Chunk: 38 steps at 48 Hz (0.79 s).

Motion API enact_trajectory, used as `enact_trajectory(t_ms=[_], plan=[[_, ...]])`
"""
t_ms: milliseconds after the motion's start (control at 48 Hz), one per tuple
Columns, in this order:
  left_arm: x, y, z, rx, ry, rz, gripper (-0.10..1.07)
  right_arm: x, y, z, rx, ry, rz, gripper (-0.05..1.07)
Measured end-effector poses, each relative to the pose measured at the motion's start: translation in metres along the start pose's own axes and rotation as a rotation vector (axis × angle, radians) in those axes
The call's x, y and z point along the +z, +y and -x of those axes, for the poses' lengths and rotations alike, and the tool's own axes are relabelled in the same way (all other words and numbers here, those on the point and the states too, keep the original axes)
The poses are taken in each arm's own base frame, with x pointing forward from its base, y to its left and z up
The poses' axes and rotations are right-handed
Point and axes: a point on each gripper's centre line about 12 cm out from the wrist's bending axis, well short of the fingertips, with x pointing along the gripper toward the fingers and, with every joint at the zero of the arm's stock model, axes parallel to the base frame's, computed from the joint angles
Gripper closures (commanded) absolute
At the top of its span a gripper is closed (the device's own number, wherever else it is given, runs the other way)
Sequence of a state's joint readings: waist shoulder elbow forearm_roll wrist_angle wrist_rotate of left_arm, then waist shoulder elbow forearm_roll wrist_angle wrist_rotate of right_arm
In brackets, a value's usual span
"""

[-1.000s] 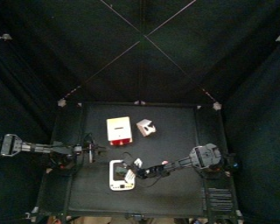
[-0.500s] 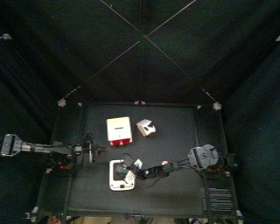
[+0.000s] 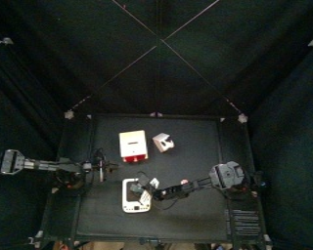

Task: Grab green sushi roll

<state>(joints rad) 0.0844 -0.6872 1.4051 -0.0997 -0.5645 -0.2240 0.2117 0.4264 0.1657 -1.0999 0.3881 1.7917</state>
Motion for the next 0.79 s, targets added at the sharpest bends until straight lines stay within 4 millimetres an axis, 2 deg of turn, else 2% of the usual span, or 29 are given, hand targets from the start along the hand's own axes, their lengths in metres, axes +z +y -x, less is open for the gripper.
enact_trajectory(t_ms=[208,792], plan=[[0.0,0.0,0.0,0.002,0.0,0.004,0.58,0.0,0.0,0.0,0.0,0.0,0.003,0.35],[-0.001,0.0,0.0,0.001,0.002,0.002,0.58,0.008,0.003,0.011,0.016,-0.018,-0.001,0.35]])
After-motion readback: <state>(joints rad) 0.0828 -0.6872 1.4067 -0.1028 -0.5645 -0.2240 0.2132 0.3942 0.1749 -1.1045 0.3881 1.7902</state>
